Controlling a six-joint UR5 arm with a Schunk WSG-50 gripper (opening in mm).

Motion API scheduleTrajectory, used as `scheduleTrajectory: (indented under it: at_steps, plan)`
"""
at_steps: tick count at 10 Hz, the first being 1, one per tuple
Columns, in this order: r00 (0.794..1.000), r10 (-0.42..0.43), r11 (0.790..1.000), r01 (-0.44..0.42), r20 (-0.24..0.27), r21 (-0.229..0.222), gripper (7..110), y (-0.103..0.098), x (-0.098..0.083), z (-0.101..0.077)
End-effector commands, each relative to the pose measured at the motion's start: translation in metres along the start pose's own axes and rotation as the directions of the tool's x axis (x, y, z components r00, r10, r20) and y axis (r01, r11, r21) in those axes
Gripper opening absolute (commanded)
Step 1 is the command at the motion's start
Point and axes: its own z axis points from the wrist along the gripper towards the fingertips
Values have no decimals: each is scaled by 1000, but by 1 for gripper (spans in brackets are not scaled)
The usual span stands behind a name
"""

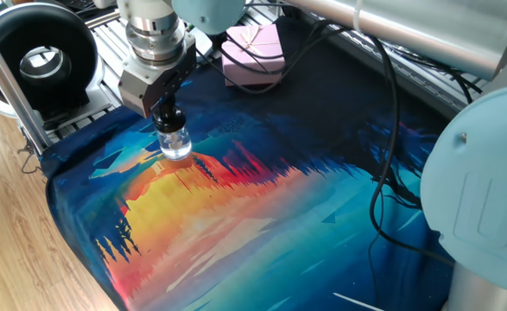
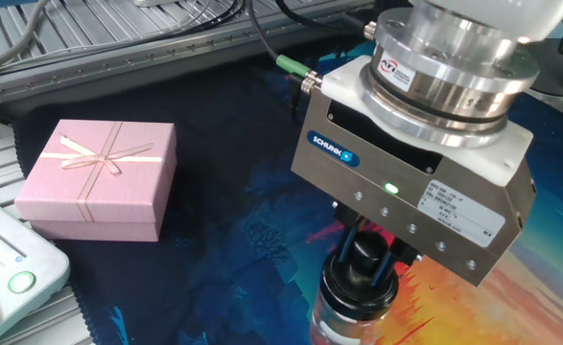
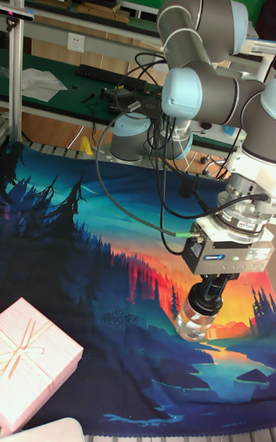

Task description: Screw the lid onto the jar

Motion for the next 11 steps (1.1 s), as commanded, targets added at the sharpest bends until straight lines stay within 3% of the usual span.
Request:
scheduleTrajectory:
  at_steps: [1, 11]
  plan:
    - [1000, 5, 1000, -5, 5, -8, 22, 1, -1, 4]
    - [1000, -3, 1000, 4, 19, -16, 22, 3, -5, 18]
